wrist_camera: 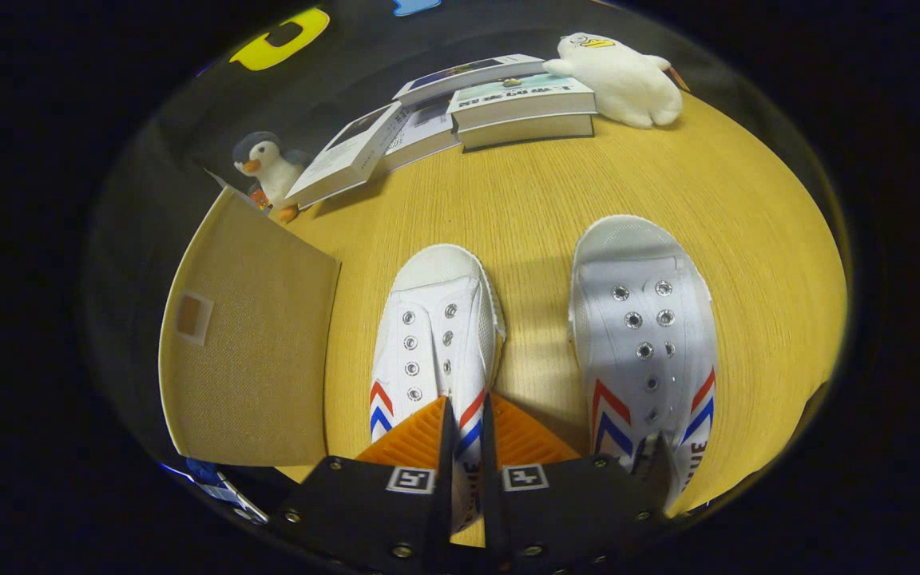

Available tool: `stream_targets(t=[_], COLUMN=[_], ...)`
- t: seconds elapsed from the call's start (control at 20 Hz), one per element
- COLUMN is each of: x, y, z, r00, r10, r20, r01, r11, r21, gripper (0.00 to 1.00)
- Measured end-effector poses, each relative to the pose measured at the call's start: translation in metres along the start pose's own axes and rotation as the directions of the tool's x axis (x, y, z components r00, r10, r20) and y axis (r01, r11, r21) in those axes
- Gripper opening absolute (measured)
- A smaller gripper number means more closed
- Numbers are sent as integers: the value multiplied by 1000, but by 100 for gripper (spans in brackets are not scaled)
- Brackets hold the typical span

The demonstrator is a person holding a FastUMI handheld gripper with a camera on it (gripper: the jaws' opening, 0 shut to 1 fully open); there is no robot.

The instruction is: Open the storage box then place both shoes into the box .Put the left shoe in first, then the right shoe, with the right side of both shoes facing outward in a uniform manner.

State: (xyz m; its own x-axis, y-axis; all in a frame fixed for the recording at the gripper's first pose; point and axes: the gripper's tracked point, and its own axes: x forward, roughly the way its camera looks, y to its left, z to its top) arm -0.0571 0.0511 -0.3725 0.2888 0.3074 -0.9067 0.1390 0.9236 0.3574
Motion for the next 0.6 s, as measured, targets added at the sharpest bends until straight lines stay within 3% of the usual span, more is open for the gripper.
stream_targets(t=[0.05,0.25,0.6], x=[-8,-15,-56], y=[0,8,47], z=[-3,-3,16], r00=[1000,1000,996], r10=[-4,4,91], r20=[-15,-19,24], r01=[4,-3,-92], r11=[1000,1000,994], r21=[5,27,66], gripper=[1,1,1])
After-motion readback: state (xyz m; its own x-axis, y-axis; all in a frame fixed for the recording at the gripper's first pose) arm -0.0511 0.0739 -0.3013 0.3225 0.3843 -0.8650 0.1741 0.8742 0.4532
